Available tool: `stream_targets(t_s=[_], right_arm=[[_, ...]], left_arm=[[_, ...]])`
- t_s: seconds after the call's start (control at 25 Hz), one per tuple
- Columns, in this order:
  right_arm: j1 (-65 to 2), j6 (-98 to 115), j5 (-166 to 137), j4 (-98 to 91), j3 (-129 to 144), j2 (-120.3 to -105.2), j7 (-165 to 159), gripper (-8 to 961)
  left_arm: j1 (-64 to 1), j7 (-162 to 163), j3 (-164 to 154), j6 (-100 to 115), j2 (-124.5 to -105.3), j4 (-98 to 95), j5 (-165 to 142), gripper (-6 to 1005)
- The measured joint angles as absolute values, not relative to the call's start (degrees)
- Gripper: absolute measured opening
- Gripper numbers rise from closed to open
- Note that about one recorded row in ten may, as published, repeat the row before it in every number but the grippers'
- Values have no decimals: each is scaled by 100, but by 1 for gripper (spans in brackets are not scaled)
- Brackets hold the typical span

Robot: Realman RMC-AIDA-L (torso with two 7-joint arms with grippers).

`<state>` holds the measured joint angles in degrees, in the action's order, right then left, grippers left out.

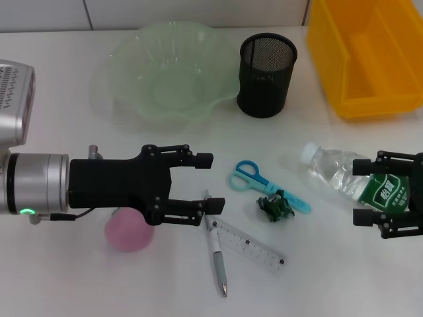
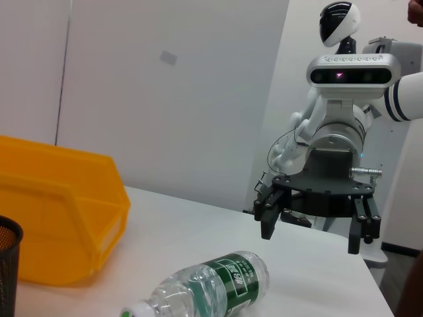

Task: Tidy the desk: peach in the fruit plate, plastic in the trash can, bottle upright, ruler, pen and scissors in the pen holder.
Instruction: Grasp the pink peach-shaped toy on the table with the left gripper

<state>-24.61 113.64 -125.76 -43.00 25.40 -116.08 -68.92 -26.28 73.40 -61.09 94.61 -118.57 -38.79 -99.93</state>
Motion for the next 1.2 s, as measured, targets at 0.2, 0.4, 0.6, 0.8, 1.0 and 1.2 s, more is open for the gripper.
stream_targets(t_s=[0.2,0.4,0.6,0.8,1.0,1.2], right_arm=[[-2483,11362,-12578,-4214,2540,-11618,-6859,840],[-2492,11259,-12577,-4163,2593,-11637,-6814,840],[-2439,11185,-12556,-4164,2591,-11648,-6812,839],[-2412,11139,-12557,-4166,2569,-11653,-6811,839],[-2359,11083,-12545,-4164,2566,-11665,-6801,839],[-2356,11072,-12542,-4135,2566,-11666,-6761,839]], left_arm=[[-2627,7330,-6098,9457,-11856,-3874,-9993,797],[-2624,7327,-6098,9457,-11857,-3874,-9994,794],[-2493,7329,-5929,9621,-11841,-3923,-9912,790],[-2143,7414,-5427,9950,-11845,-4220,-9795,787],[-1470,7510,-5498,9716,-11843,-4962,-9859,784],[-1438,6855,-5517,9131,-11838,-4339,-10368,781]])
